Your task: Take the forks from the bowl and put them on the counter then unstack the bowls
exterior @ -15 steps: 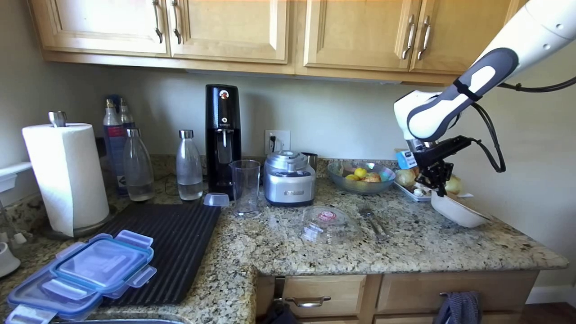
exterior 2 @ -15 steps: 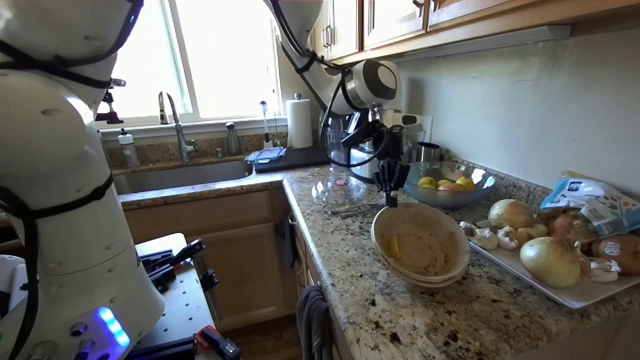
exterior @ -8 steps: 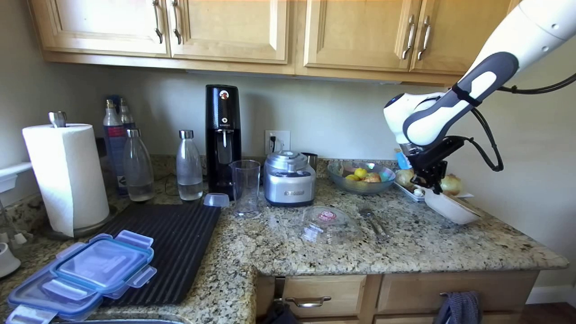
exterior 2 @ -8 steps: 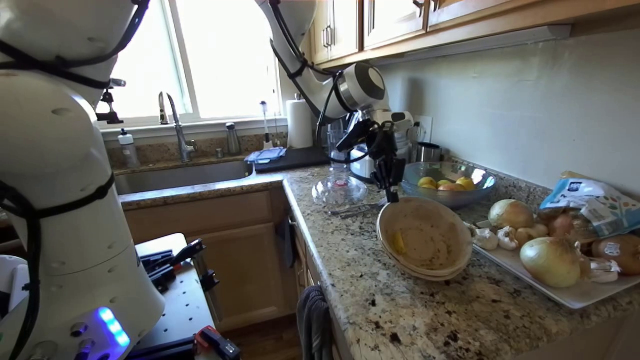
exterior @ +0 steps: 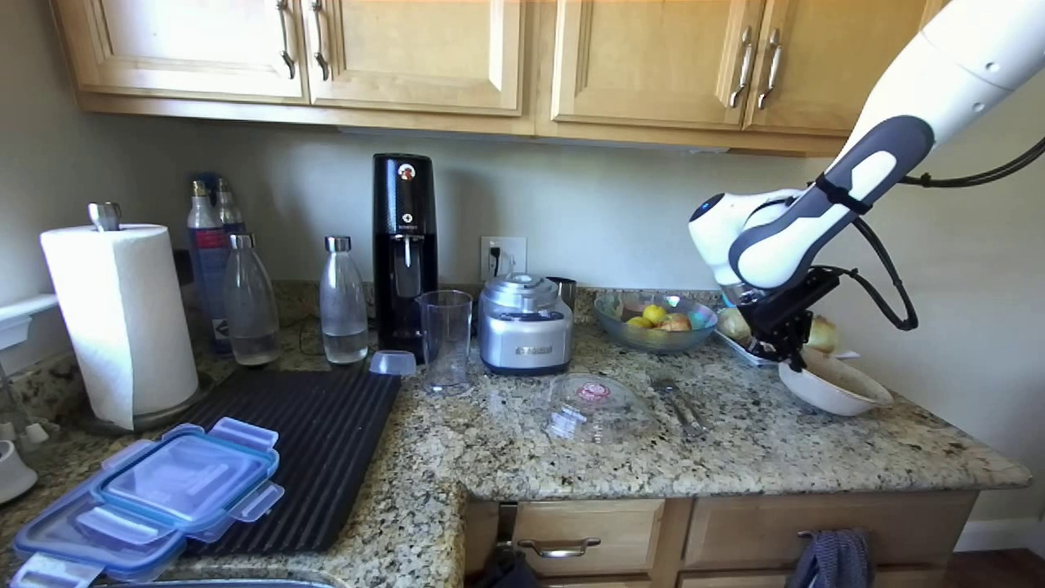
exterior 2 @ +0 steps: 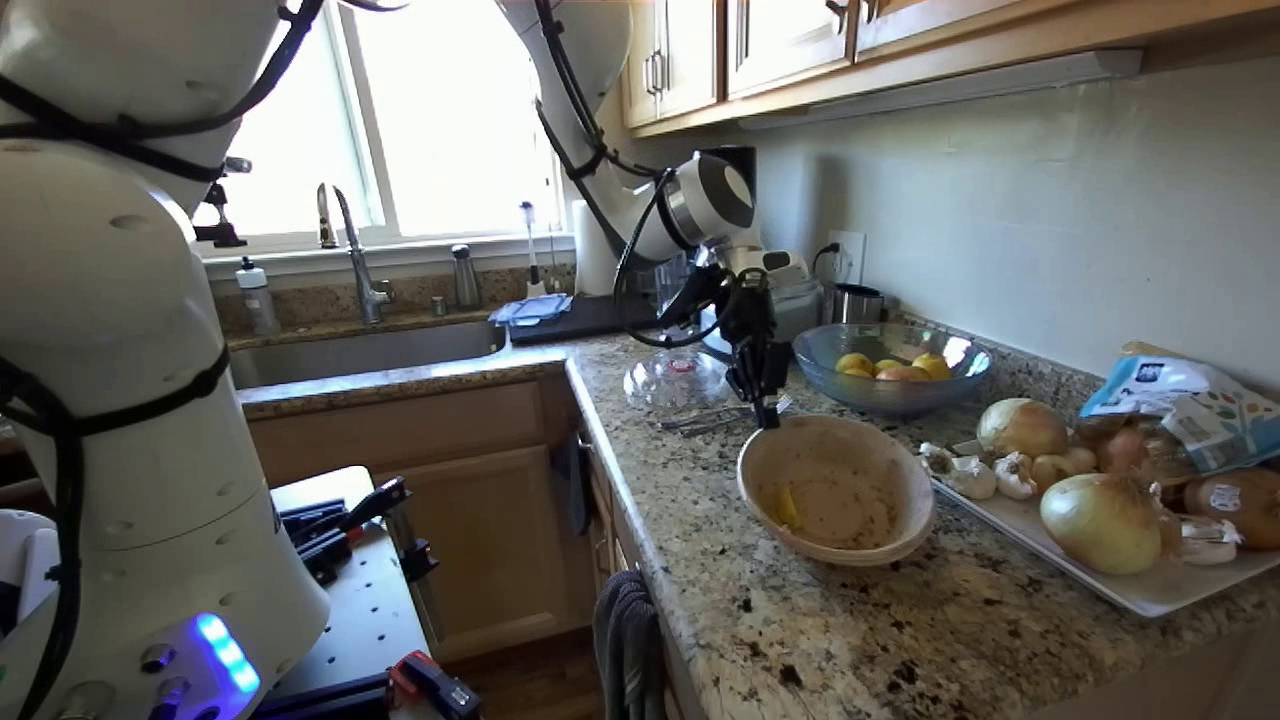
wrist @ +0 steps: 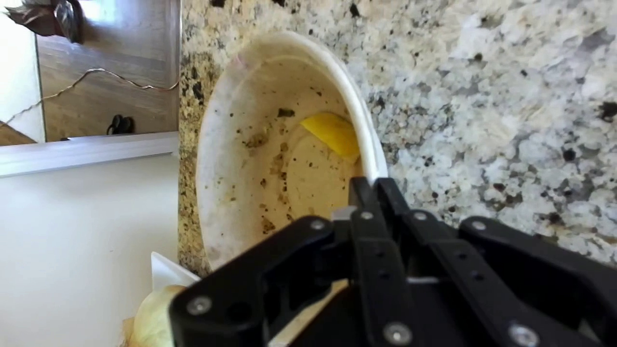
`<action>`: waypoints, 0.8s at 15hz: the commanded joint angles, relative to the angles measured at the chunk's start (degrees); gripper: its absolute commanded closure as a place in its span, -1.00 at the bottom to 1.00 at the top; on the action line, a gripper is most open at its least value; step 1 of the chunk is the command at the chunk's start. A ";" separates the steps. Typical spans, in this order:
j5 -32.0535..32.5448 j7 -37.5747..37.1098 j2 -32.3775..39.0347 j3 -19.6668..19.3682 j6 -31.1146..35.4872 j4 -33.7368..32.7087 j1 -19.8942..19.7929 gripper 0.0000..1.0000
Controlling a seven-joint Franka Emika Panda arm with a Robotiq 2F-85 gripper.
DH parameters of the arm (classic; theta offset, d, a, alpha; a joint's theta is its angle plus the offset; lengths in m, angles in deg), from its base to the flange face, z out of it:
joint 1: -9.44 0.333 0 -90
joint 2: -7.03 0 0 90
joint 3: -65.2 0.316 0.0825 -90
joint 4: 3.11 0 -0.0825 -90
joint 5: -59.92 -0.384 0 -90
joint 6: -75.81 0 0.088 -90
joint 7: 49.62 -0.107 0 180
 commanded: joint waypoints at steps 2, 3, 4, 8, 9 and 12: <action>-2.78 0.30 -3.03 1.83 0.49 3.11 -0.90 0.14; -4.23 0.98 -3.67 2.19 0.53 3.22 -1.29 -0.01; -5.89 1.85 -4.54 2.49 0.56 3.44 -1.78 -0.13; -12.58 1.54 -8.30 1.72 0.18 3.60 -3.98 -0.65; -14.37 0.76 -8.75 1.29 0.04 3.31 -4.87 -0.75; -19.57 -0.39 -9.51 0.03 0.01 2.91 -8.25 -0.99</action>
